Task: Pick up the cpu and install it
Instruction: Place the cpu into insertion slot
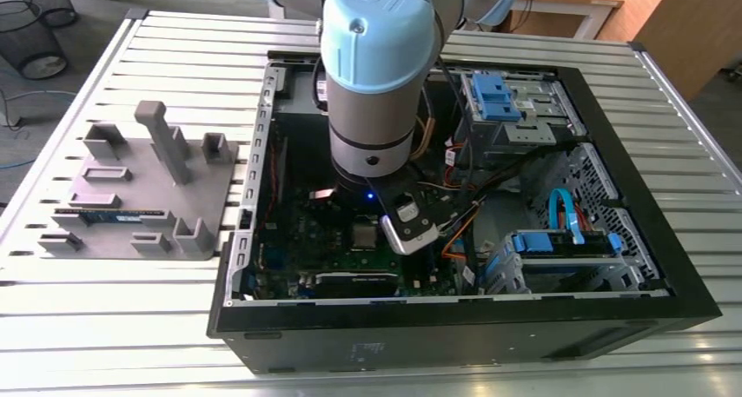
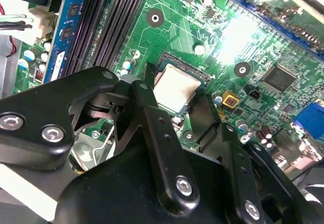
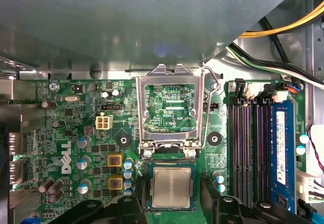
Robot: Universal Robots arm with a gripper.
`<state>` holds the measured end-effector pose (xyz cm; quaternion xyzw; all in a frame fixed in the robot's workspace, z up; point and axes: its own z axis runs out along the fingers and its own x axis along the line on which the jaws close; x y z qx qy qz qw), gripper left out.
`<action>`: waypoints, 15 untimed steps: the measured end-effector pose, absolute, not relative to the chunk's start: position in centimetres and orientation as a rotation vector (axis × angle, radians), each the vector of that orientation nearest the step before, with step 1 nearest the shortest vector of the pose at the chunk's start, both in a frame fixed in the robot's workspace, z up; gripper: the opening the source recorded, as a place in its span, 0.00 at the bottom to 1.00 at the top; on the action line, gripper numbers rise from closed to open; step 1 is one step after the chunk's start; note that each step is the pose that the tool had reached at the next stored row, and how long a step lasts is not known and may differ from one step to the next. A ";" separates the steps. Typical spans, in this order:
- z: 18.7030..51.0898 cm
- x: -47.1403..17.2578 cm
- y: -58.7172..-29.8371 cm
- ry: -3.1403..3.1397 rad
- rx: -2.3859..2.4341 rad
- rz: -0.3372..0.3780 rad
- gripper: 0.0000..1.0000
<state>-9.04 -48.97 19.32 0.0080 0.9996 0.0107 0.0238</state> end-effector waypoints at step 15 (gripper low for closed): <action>19.4 -9.0 -49.0 3.094 0.024 0.032 0.38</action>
